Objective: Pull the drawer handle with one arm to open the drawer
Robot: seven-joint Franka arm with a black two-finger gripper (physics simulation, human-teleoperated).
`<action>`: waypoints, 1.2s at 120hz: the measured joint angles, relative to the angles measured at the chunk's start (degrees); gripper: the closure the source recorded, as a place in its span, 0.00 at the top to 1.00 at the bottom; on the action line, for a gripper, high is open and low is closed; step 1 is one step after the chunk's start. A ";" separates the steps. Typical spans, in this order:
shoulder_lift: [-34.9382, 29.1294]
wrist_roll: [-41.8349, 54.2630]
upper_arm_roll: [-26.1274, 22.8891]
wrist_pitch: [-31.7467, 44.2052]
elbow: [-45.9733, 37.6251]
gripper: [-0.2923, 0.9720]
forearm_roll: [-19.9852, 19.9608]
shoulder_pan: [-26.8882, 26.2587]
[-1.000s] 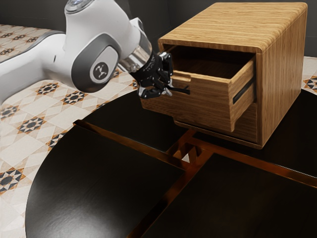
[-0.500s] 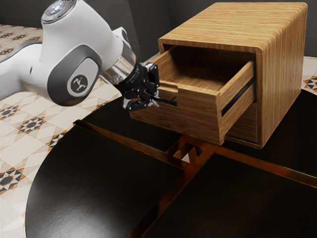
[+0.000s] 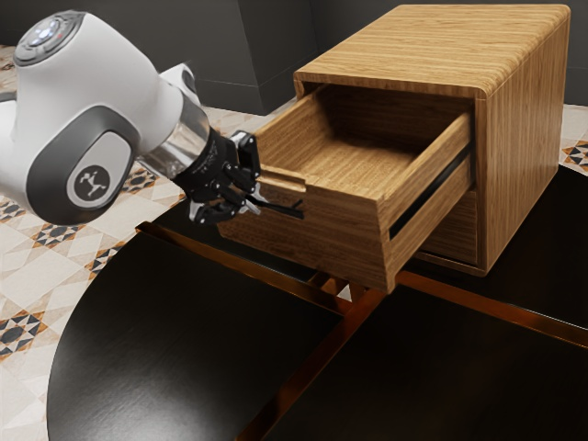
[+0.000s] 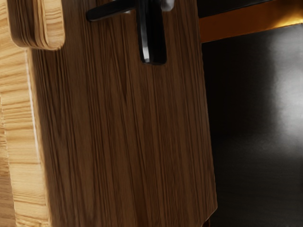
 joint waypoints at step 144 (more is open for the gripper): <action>5.39 0.25 -5.00 -19.69 37.38 0.73 1.57 -14.98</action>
